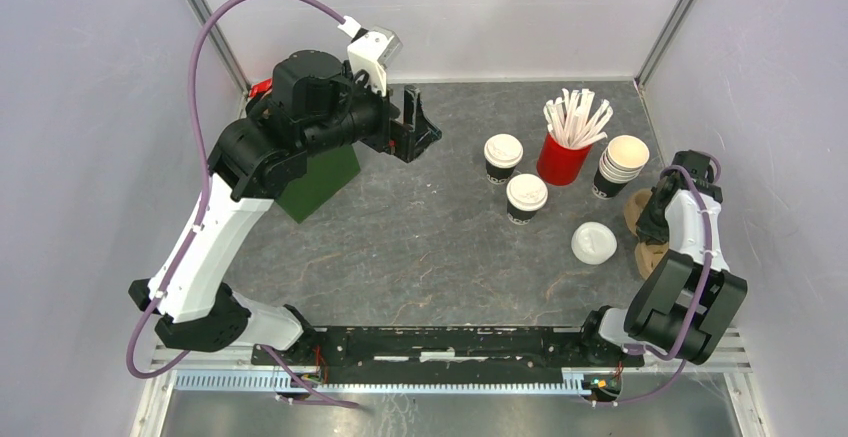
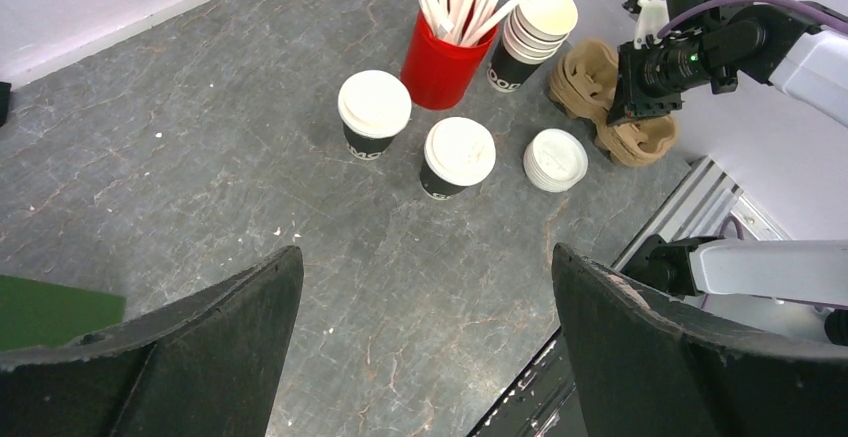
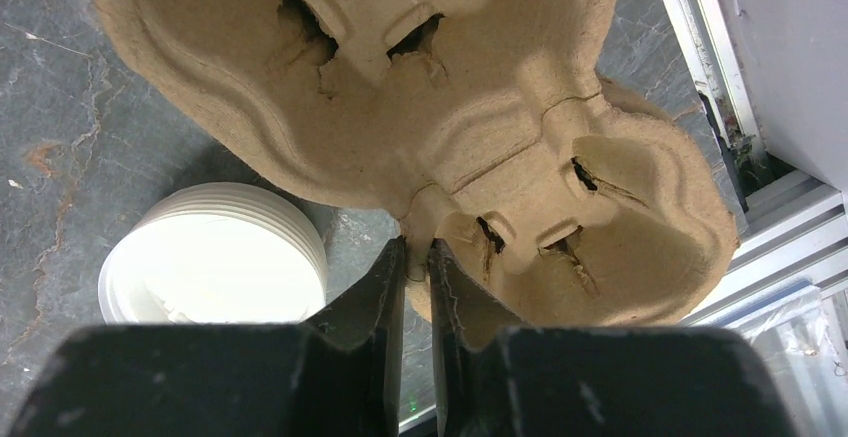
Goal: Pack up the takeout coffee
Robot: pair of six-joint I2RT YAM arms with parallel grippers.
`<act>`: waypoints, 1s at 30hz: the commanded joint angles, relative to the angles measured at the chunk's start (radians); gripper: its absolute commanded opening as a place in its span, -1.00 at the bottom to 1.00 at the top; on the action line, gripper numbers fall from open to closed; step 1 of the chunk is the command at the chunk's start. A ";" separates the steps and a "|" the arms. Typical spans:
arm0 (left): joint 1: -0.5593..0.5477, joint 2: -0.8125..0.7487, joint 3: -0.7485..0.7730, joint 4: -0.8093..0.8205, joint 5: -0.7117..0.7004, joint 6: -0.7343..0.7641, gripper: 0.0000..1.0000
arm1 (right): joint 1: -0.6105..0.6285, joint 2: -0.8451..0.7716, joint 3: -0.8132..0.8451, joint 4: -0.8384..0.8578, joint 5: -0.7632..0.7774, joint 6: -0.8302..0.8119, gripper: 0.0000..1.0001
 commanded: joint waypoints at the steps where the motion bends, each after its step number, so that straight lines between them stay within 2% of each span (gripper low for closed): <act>1: 0.010 -0.001 0.004 0.004 -0.004 0.039 0.99 | -0.007 -0.015 0.038 0.008 -0.004 0.012 -0.68; 14: 0.009 -0.018 -0.011 0.009 0.021 0.033 0.99 | -0.007 -0.064 0.057 -0.037 -0.015 0.016 -0.64; 17: 0.009 -0.020 -0.012 0.011 0.025 0.032 0.99 | -0.008 -0.071 0.050 -0.029 -0.020 0.014 -0.52; 28: 0.009 -0.024 -0.015 0.008 0.017 0.037 0.99 | -0.008 -0.039 0.038 0.002 -0.027 0.007 -0.55; 30: 0.009 -0.023 -0.016 0.008 0.018 0.037 0.99 | -0.007 -0.036 0.037 0.004 -0.020 0.005 -0.49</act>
